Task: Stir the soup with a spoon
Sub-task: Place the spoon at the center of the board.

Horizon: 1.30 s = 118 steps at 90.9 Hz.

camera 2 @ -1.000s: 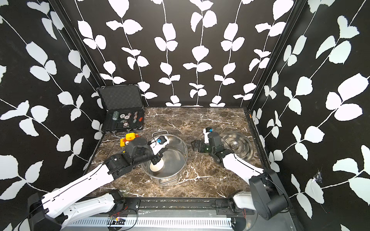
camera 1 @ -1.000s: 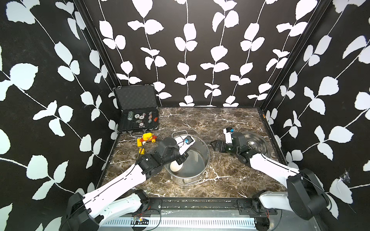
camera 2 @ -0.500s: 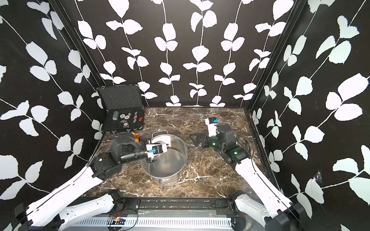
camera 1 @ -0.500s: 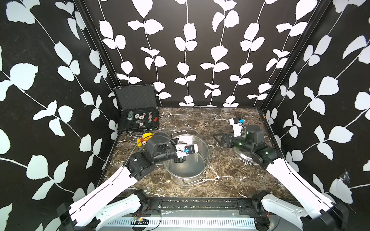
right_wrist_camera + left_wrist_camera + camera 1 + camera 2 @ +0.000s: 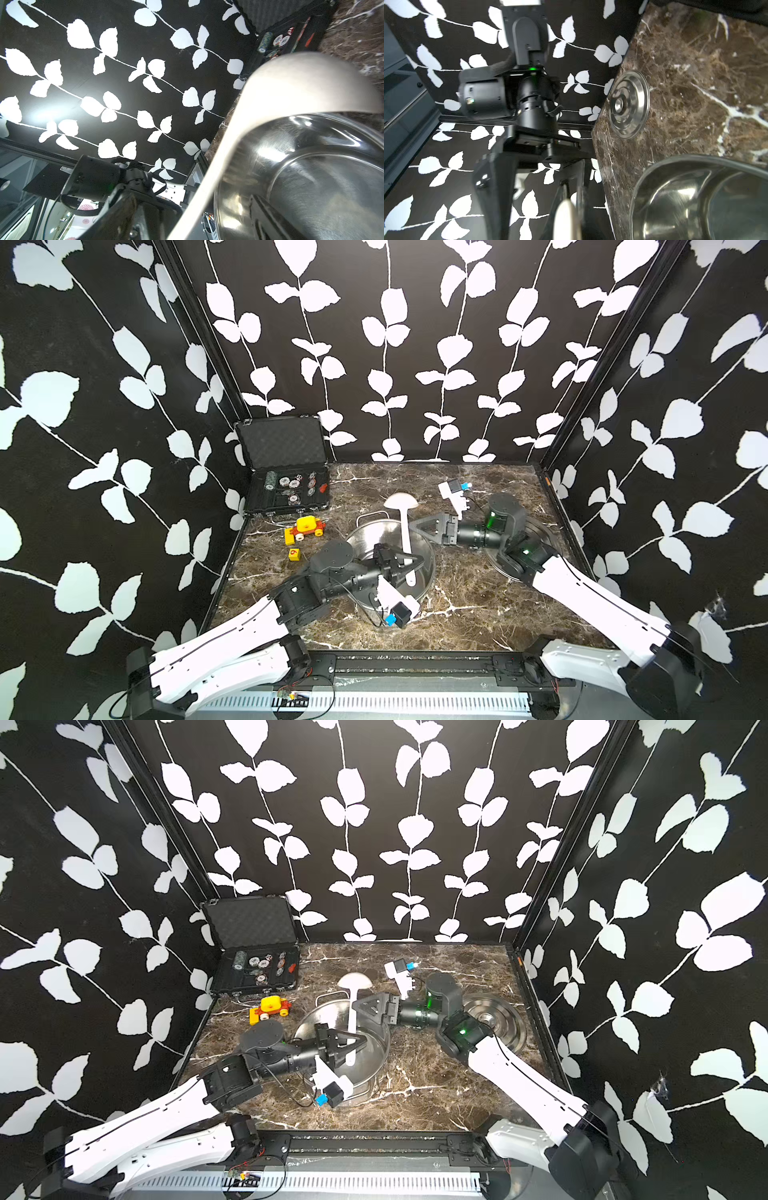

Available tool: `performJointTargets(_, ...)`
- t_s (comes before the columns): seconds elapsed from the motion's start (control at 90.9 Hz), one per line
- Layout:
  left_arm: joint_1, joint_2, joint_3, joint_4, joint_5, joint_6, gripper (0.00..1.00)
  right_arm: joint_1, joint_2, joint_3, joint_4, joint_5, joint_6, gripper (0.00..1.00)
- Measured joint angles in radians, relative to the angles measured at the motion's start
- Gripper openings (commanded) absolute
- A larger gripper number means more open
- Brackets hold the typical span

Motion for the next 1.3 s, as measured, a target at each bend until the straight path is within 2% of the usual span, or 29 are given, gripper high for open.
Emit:
performJointTargets(0.132, -0.010, 0.000, -0.026, 0.016, -0.029, 0.098, 0.00, 0.035, 0.037, 0.014, 0.061, 0.002, 0.034, 0.80)
performJointTargets(0.275, -0.020, -0.001, -0.027, 0.027, -0.040, 0.143, 0.00, 0.052, 0.077, 0.014, 0.116, 0.001, 0.066, 0.73)
performJointTargets(0.33, -0.024, -0.001, -0.030, 0.032, -0.044, 0.154, 0.00, 0.056, 0.087, 0.014, 0.125, 0.001, 0.070, 0.67)
performJointTargets(0.407, -0.026, 0.000, -0.032, 0.039, -0.050, 0.159, 0.00, 0.061, 0.095, 0.014, 0.143, 0.000, 0.083, 0.52)
performJointTargets(0.451, -0.027, 0.001, -0.032, 0.044, -0.054, 0.165, 0.00, 0.063, 0.097, 0.013, 0.148, 0.002, 0.088, 0.47)
performJointTargets(0.561, -0.028, 0.001, -0.032, 0.069, -0.057, 0.172, 0.00, 0.064, 0.100, 0.010, 0.151, 0.012, 0.086, 0.22)
performJointTargets(0.616, -0.030, 0.001, -0.032, 0.084, -0.059, 0.169, 0.01, 0.063, 0.100, 0.006, 0.144, 0.020, 0.095, 0.12)
performJointTargets(0.693, -0.033, 0.004, -0.037, 0.086, -0.065, 0.173, 0.30, 0.061, 0.097, 0.007, 0.142, 0.025, 0.125, 0.00)
performJointTargets(0.726, -0.034, 0.006, -0.039, 0.082, -0.070, 0.153, 0.41, 0.057, 0.094, 0.007, 0.141, 0.027, 0.119, 0.00)
performJointTargets(0.77, -0.034, 0.011, -0.041, 0.082, -0.075, 0.126, 0.51, 0.049, 0.090, 0.006, 0.138, 0.031, 0.098, 0.00)
performJointTargets(0.825, -0.034, 0.015, -0.041, 0.094, -0.092, 0.066, 0.63, 0.031, 0.084, 0.002, 0.136, 0.032, 0.077, 0.00)
performJointTargets(0.869, -0.034, 0.018, -0.041, 0.107, -0.109, 0.021, 0.90, 0.003, 0.074, -0.008, 0.129, 0.032, 0.058, 0.00)
performJointTargets(0.902, -0.034, 0.020, -0.041, 0.120, -0.129, -0.034, 0.97, -0.025, 0.064, -0.016, 0.119, 0.032, 0.043, 0.00)
performJointTargets(1.012, -0.034, 0.040, -0.022, 0.146, -0.220, -0.224, 0.99, -0.176, 0.021, -0.043, 0.058, 0.002, -0.027, 0.00)
performJointTargets(1.144, -0.008, 0.083, 0.054, 0.132, -0.359, -0.466, 0.99, -0.384, -0.027, -0.064, -0.061, -0.051, -0.175, 0.00)
performJointTargets(1.21, 0.062, 0.103, 0.123, 0.096, -0.412, -0.619, 0.99, -0.461, -0.029, -0.086, -0.098, -0.078, -0.256, 0.00)
performJointTargets(1.298, 0.201, 0.127, 0.232, 0.030, -0.506, -0.838, 0.99, -0.524, -0.005, -0.146, -0.108, -0.108, -0.327, 0.00)
